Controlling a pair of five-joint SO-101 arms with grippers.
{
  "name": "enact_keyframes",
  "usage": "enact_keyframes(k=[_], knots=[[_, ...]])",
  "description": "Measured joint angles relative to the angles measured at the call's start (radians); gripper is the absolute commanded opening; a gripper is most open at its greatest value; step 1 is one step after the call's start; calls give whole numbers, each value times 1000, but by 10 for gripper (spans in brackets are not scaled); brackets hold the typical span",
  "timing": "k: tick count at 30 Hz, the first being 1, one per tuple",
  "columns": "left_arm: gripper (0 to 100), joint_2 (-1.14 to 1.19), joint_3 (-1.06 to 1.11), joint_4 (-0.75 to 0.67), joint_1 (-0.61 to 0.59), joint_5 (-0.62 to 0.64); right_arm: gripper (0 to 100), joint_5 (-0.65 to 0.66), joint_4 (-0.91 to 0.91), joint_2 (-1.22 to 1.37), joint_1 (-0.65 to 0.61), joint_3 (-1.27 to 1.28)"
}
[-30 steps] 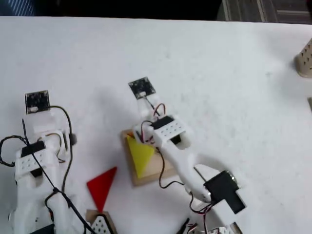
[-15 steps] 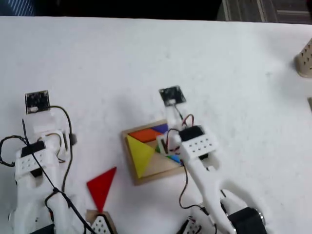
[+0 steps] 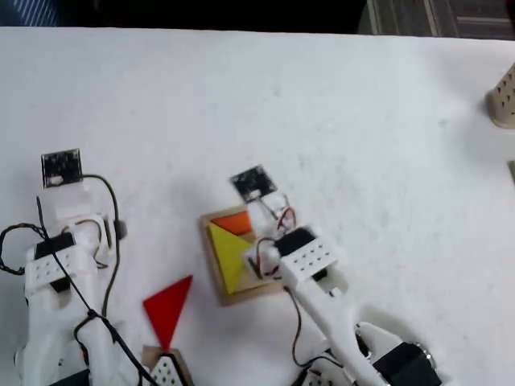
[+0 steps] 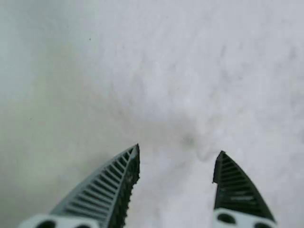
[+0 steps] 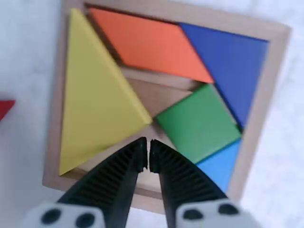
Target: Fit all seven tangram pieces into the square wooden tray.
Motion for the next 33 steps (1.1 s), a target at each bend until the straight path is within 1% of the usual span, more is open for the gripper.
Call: enact_keyframes(k=[4, 8, 17, 22, 28, 33], knots=[[158, 0, 0, 0, 0, 0, 18, 0, -126, 0, -64, 74], [158, 0, 0, 0, 0, 0, 18, 2, -190, -2, -68, 86], [158, 0, 0, 0, 0, 0, 18, 2, -344, -2, 69, 92], [158, 0, 0, 0, 0, 0, 18, 2, -341, -14, 98, 92], [158, 0, 0, 0, 0, 0, 18, 2, -261, -106, 101, 92], [158, 0, 0, 0, 0, 0, 18, -20, -273, -167, 101, 92]])
